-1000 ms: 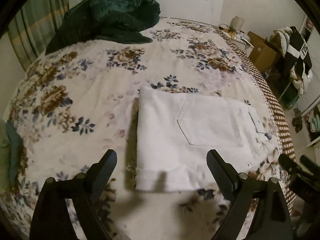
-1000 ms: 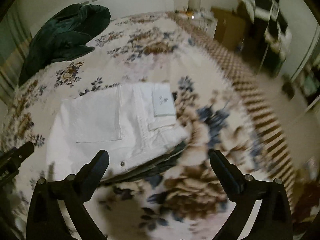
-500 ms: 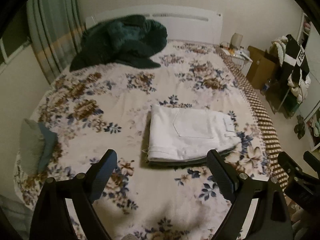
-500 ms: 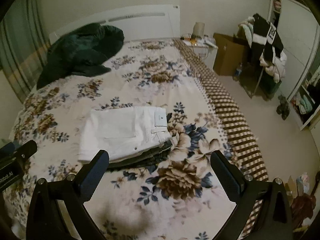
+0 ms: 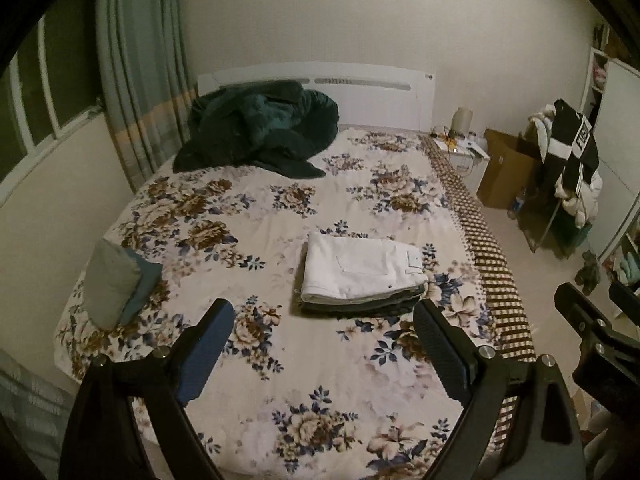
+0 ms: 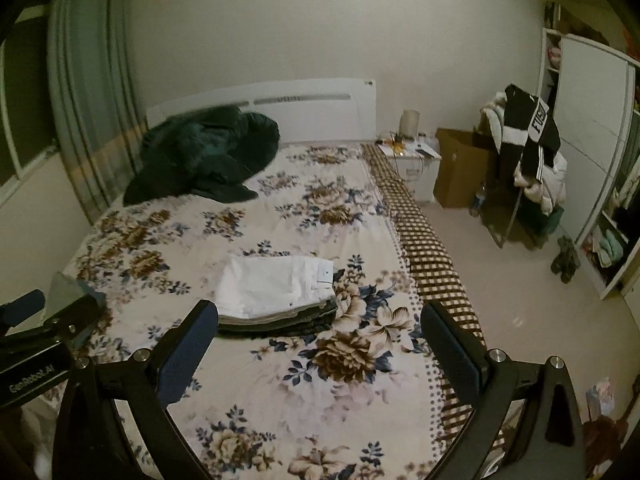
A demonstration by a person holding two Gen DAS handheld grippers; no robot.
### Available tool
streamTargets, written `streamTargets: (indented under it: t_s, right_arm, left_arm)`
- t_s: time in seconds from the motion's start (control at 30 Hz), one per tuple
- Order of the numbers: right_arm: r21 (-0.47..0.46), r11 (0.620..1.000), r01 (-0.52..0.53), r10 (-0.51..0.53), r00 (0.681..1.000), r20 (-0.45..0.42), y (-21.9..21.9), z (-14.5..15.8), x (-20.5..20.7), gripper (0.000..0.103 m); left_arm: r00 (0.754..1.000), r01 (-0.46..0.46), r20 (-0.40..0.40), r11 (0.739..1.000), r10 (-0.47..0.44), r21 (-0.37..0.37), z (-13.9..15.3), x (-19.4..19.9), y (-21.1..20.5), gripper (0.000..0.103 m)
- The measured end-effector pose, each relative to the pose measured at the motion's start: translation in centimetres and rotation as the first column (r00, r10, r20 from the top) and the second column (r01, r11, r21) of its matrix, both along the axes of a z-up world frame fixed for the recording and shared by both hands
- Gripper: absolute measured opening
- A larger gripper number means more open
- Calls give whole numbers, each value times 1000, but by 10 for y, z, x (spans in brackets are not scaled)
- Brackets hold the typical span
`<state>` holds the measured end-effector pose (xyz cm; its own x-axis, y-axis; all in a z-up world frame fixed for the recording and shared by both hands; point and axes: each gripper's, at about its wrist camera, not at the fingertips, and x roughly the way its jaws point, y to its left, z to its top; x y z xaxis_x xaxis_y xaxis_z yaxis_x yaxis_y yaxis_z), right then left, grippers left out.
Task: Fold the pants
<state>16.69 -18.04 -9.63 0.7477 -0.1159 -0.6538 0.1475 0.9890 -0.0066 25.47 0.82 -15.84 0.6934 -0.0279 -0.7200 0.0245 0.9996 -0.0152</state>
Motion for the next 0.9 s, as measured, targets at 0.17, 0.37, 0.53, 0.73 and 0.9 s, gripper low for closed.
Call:
streamTargets:
  t_s: [0.17, 0.37, 0.53, 0.73, 0.9]
  right_arm:
    - [-17, 1000, -26, 26, 999, 43, 6, 52, -61, 103]
    - [-22, 999, -27, 29, 997, 70, 13, 97, -115, 103]
    - [-19, 1000, -18, 19, 997, 78, 14, 117, -135, 103]
    - [-17, 1000, -9, 11, 997, 78, 18, 129, -147, 103]
    - [-25, 999, -21, 23, 997, 74, 18, 133, -143, 103]
  left_arm:
    - [1000, -12, 27, 1000, 12, -13, 31, -37, 2, 92]
    - [999, 4, 40, 1000, -4, -12, 50, -64, 4, 92]
    - [999, 2, 49, 1000, -1, -14, 58, -78, 9, 103]
    - [998, -10, 61, 1000, 11, -10, 63, -89, 14, 103]
    - [998, -15, 68, 1000, 16, -10, 65, -97, 16, 103]
